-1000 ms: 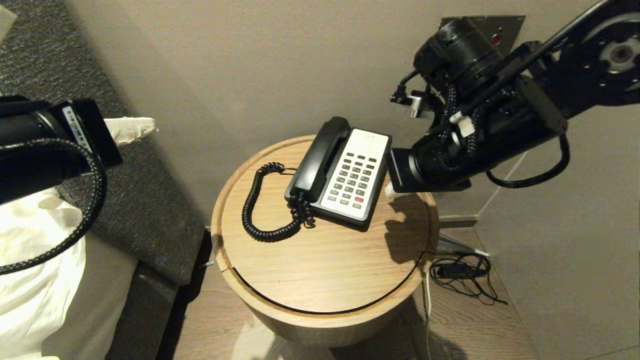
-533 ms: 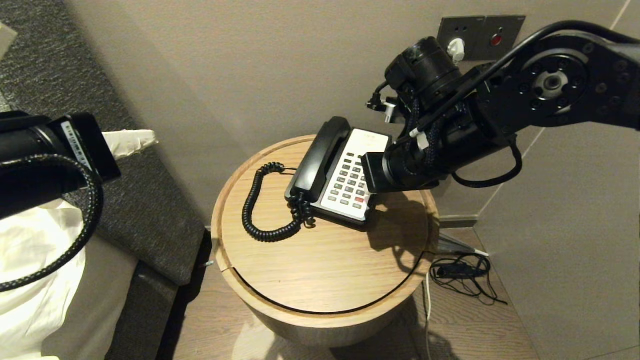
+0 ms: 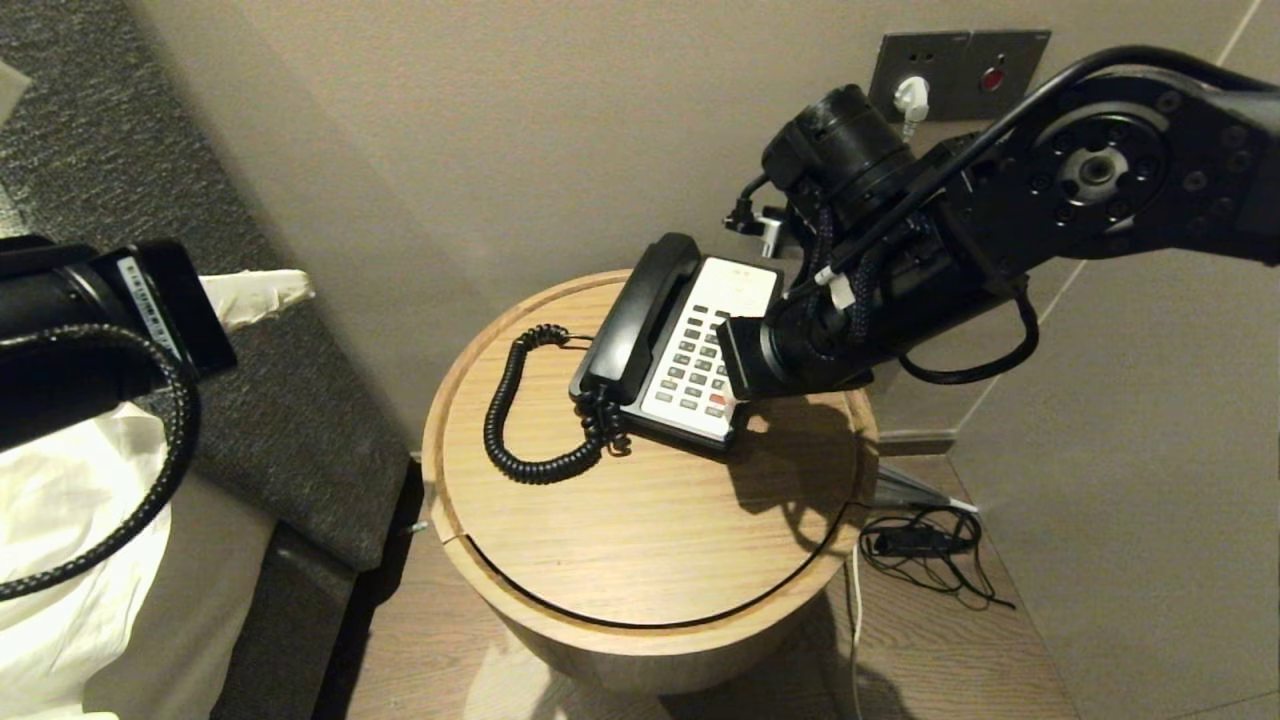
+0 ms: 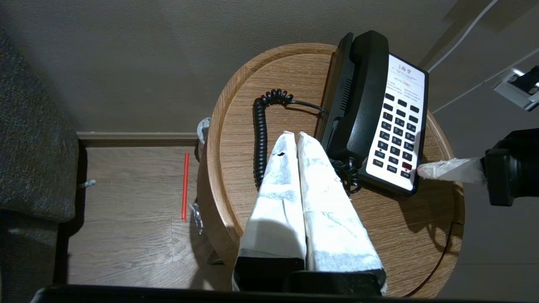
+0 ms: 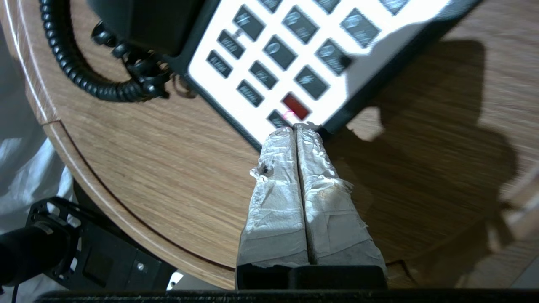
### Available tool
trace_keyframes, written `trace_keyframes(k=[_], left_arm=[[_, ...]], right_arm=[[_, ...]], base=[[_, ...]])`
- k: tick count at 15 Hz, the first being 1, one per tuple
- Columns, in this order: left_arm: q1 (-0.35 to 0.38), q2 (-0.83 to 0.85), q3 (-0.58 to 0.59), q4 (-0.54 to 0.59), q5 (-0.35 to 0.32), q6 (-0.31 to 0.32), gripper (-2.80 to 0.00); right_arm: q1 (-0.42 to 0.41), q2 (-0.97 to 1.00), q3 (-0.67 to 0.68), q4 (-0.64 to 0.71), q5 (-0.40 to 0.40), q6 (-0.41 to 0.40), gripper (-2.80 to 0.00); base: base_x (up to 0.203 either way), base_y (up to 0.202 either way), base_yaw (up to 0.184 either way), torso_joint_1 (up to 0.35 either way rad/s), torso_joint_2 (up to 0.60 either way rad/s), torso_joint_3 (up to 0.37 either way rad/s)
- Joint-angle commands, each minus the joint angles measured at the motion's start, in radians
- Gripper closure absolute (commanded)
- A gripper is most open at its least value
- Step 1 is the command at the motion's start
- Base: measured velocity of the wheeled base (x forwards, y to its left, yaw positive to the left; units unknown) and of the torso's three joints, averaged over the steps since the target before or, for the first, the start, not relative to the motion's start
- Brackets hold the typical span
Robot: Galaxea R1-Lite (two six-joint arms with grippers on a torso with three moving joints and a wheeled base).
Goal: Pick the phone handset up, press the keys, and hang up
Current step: End the call using the dial pad
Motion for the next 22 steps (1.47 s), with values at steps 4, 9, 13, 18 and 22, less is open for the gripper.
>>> trace_keyframes(k=[4,9,13,18,22], left_arm=[[0.0,-0.002,0.003,-0.001,-0.007,-0.003,0.0],[0.0,-0.005,0.017,-0.001,-0.009,-0.003,0.0],[0.002,-0.005,0.031,-0.002,-0.014,-0.003,0.0],[0.0,-0.008,0.038,-0.002,-0.014,-0.003,0.0],[0.0,-0.008,0.042,-0.004,-0.013,-0.003,0.0]], right_arm=[[0.01,0.015,0.0,-0.001,0.003,0.002,0.0],[0.011,0.029,0.0,-0.013,0.004,0.003,0.0],[0.01,0.036,0.0,-0.016,0.004,0.001,0.0],[0.01,0.04,0.001,-0.013,0.003,0.0,0.0],[0.01,0.026,0.0,-0.016,0.001,-0.015,0.0]], base=[[0.0,0.0,0.0,0.0,0.0,0.0],[0.0,0.0,0.0,0.0,0.0,0.0],[0.0,0.0,0.0,0.0,0.0,0.0],[0.0,0.0,0.0,0.0,0.0,0.0],[0.0,0.0,0.0,0.0,0.0,0.0]])
